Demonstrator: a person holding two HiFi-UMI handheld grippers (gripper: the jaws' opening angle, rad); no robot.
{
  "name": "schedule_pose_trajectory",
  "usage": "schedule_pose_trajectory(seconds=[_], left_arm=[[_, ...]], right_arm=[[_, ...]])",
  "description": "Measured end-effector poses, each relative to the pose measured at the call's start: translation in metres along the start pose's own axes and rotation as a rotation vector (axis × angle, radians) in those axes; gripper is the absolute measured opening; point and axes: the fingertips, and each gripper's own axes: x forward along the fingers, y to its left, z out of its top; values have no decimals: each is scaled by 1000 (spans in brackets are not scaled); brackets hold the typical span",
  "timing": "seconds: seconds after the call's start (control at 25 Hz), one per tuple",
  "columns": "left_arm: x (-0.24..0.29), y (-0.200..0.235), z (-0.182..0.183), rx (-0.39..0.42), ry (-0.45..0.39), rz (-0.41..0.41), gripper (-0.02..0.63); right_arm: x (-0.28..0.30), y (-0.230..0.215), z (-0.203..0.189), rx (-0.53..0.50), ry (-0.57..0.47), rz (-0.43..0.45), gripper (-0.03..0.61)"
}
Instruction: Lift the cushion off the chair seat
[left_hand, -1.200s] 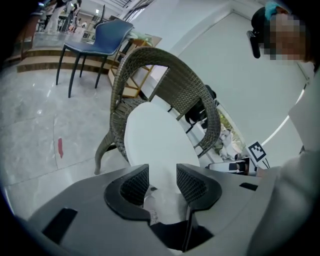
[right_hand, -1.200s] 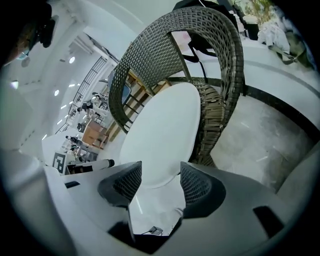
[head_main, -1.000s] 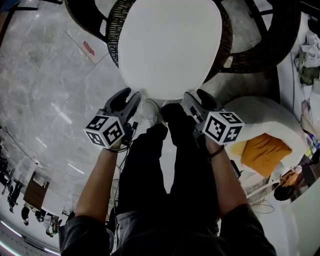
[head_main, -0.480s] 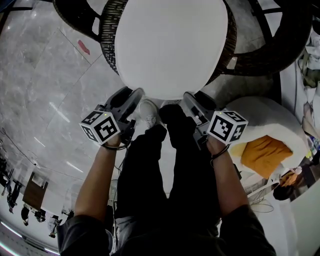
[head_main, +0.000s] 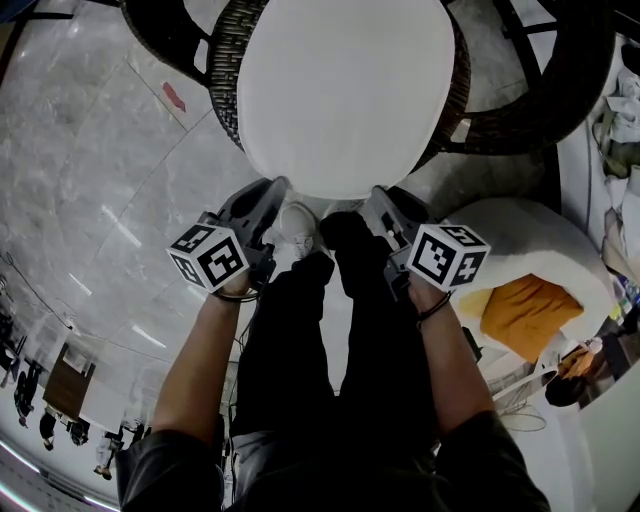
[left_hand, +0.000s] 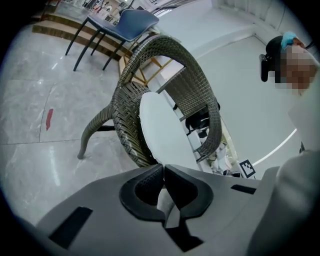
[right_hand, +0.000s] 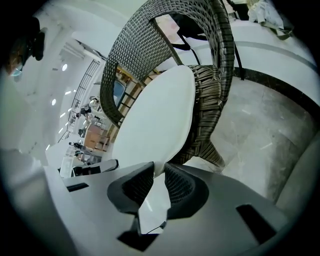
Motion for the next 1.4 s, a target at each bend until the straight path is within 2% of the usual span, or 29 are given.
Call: schedule_pose_trajectory(seconds=[0.2,0.52,0.84,1.12,1.4], left_arm=[[-9,-19,10,54,-13,-12,15],[-45,-75,41,198,-62,-20,14],[-86,-137,80,271,-141,-47,14],[-133,-200,116,335,-199,-86,14],[-188,-276,174,438,-283,-131,14]], right_arm=[[-13,11,10,-26,-54,-8,38],[-59,59,38,-148,-140,-16,29],[-109,112,66,-218,-226,-1,26],[-165,170,92,-266,-303,15,26],[-234,246,134,-332,-429,48,26]])
